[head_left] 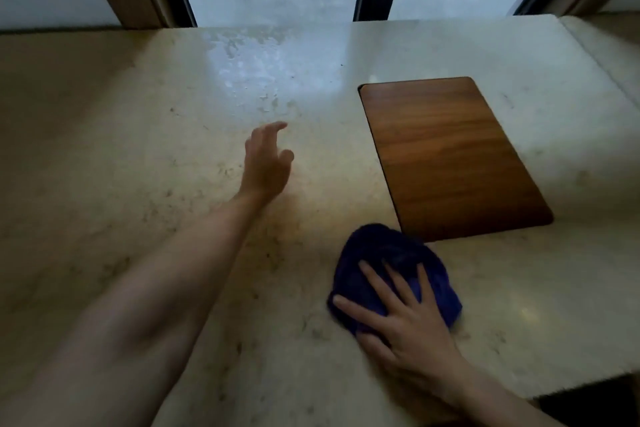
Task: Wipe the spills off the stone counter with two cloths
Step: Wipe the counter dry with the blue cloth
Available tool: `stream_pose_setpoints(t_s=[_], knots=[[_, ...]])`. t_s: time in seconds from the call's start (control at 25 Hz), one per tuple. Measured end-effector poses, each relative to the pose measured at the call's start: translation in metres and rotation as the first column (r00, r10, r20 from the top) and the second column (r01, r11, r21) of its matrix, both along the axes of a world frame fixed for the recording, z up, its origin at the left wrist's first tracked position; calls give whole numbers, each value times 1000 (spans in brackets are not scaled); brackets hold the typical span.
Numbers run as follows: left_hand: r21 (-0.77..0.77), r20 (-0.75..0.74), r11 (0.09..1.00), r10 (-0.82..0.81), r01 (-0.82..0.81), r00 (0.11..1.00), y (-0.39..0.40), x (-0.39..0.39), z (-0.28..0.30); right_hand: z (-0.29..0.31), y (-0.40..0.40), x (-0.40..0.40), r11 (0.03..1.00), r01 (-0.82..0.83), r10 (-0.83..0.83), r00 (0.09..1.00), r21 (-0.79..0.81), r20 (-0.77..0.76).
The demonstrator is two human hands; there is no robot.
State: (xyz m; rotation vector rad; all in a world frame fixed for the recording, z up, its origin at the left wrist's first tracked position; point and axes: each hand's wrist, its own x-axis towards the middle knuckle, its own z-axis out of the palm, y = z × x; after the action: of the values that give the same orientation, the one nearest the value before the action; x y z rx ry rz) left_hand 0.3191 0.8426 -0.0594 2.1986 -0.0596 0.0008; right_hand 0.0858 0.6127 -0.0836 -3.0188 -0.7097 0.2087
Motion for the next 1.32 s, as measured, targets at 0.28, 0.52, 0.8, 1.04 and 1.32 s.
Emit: stream_pose_setpoints(t_s=[0.28, 0.52, 0.8, 1.04, 1.32], knots=[[357, -23, 934, -12, 20, 1000, 81, -36, 5, 25, 28, -115, 990, 129, -139, 967, -57, -215], [523, 66, 852, -44, 3, 997, 139, -26, -12, 24, 24, -88, 959, 230, -264, 938, -165, -224], [699, -64, 714, 10, 38, 998, 205, 5, -32, -1, 57, -24, 927, 316, -353, 917, -201, -185], [722, -116, 687, -1, 85, 993, 206, 6, -35, -9, 103, 142, 937, 345, -349, 934, -54, -75], [766, -126, 635, -10, 104, 992, 203, 2, -34, -5, 115, 373, 896, 443, -442, 896, 22, -45]])
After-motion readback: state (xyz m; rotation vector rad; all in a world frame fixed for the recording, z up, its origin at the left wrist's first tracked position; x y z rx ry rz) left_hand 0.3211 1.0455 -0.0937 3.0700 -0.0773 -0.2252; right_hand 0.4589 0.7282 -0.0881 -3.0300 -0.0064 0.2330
